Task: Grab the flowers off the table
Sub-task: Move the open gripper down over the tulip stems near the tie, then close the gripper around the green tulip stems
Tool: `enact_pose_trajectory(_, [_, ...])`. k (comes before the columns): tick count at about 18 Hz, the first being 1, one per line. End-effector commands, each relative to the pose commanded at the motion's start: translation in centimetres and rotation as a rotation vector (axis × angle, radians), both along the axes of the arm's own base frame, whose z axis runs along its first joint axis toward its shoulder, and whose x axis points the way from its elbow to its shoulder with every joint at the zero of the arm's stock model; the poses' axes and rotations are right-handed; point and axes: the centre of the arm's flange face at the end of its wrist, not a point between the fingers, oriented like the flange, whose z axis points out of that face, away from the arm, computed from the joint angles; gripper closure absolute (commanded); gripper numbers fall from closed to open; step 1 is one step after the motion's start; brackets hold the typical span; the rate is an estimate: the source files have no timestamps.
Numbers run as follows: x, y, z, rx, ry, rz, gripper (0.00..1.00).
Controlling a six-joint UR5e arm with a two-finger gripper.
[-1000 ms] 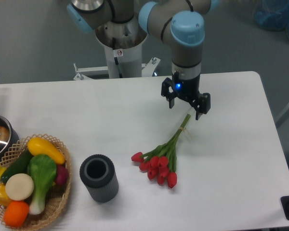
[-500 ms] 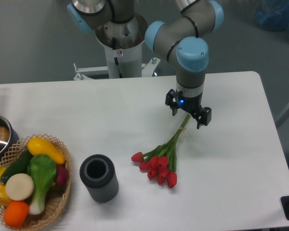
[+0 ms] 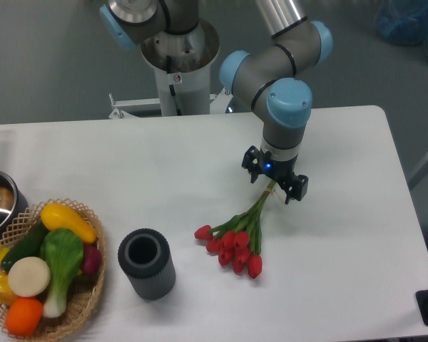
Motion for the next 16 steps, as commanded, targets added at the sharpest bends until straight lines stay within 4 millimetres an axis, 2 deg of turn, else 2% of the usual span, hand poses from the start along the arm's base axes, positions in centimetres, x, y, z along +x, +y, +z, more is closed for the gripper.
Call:
enact_pose_trajectory(3, [-0.4,-0.4,-0.5,-0.004,-0.008,0.009,0.00])
enact_pose_trajectory(8, [-0.6,0.0,-2.9,0.013,-0.065,0.009,0.00])
enact_pose_trajectory(16, [-0.5,0.0,-3.6,0.008,-0.078,0.009,0.00])
